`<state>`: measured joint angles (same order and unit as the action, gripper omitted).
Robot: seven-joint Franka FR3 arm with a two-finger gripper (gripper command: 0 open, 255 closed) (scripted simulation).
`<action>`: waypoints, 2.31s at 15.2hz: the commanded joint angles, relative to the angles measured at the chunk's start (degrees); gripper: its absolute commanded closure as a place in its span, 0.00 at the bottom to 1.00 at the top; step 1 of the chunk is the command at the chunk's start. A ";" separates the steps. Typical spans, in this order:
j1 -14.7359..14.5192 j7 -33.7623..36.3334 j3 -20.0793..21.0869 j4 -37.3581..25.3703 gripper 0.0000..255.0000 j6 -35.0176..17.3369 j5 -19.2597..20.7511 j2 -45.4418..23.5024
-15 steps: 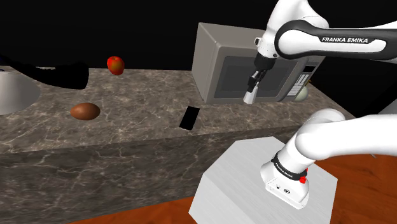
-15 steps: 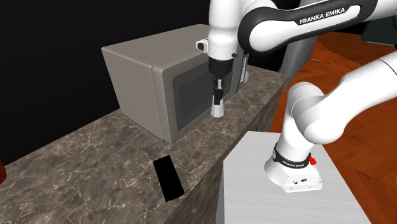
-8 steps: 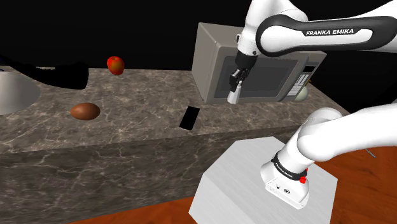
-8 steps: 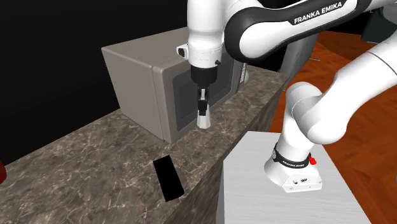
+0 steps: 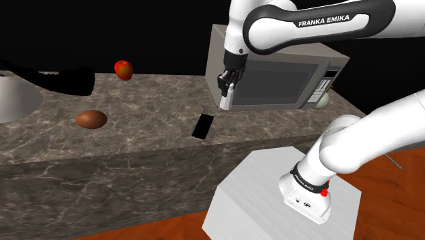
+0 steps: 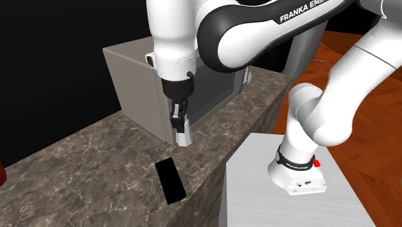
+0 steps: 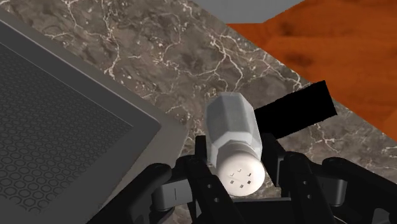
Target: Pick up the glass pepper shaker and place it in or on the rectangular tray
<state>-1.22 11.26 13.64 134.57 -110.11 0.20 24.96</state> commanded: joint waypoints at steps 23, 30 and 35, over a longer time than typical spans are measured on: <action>-0.96 10.02 6.43 -1.37 1.00 -13.23 2.86 -15.55; -0.96 10.02 6.43 -1.37 1.00 -13.23 2.86 -15.55; -0.96 10.02 6.43 -1.37 0.00 -13.23 2.86 -15.54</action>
<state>-2.18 21.28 20.07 133.20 -123.34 3.06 9.42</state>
